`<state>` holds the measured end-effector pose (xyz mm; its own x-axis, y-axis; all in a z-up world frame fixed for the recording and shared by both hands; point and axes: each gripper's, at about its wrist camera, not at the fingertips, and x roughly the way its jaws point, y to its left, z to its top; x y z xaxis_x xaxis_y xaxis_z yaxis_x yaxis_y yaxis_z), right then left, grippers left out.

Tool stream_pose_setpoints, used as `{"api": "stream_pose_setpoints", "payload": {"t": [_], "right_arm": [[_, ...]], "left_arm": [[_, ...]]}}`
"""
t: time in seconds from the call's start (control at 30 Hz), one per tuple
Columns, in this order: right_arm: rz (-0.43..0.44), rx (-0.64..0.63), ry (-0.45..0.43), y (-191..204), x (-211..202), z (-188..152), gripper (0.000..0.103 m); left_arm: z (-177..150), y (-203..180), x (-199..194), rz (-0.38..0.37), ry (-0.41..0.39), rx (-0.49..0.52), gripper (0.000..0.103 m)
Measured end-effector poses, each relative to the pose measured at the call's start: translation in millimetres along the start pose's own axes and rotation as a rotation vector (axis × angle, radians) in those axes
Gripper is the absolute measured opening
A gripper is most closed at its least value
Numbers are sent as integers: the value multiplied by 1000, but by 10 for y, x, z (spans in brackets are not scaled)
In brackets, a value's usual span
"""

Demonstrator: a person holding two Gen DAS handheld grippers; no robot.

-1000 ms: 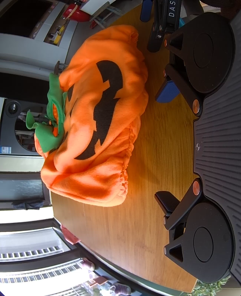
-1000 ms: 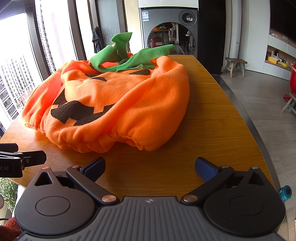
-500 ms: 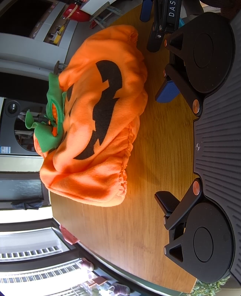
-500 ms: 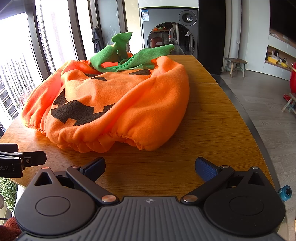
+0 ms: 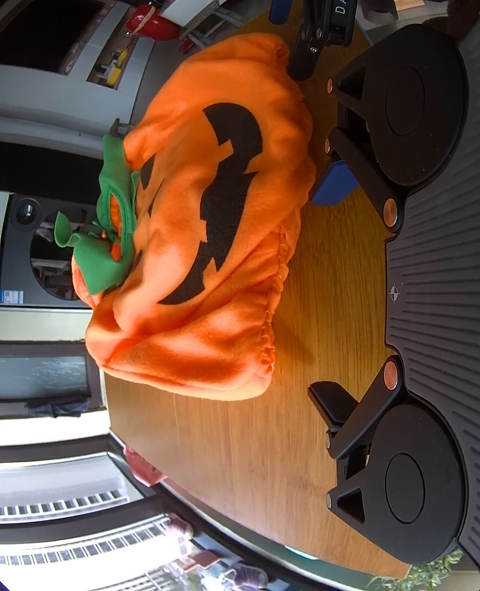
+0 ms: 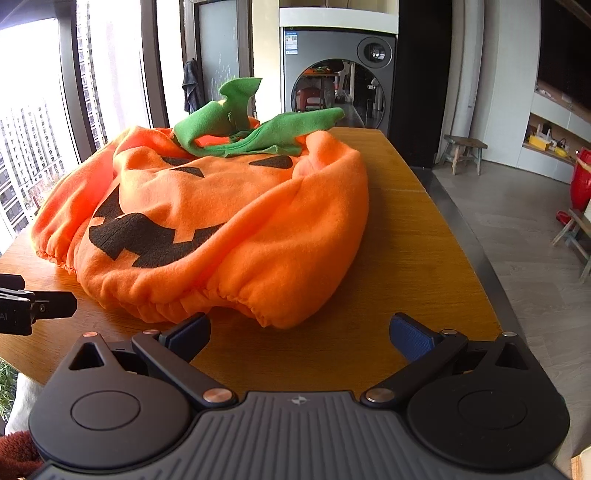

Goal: Fold clothes

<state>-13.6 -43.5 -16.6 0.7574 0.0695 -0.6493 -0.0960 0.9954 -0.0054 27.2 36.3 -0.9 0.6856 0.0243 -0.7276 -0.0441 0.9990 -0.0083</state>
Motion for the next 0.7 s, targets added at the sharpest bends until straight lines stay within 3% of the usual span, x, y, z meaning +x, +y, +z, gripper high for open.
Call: {"api": "stream_pose_setpoints", "payload": {"t": [0.2, 0.33, 0.47, 0.57, 0.63, 0.7], "right_arm": [[-60, -151, -159, 68, 90, 288, 103], [-216, -54, -344, -106, 57, 666, 103], [-165, -56, -276, -207, 221, 752, 103], [-141, -149, -162, -137, 470, 563, 103], [-226, -270, -154, -59, 646, 455, 103], [-350, -360, -212, -75, 705, 489, 103]], "left_arm": [[85, -75, 58, 13, -47, 100, 103], [201, -47, 153, 82, -92, 140, 103], [439, 110, 325, 198, -137, 115, 103], [626, 219, 387, 233, -167, 93, 103], [744, 253, 379, 294, -209, 128, 103], [934, 304, 224, 443, -318, 177, 103]]}}
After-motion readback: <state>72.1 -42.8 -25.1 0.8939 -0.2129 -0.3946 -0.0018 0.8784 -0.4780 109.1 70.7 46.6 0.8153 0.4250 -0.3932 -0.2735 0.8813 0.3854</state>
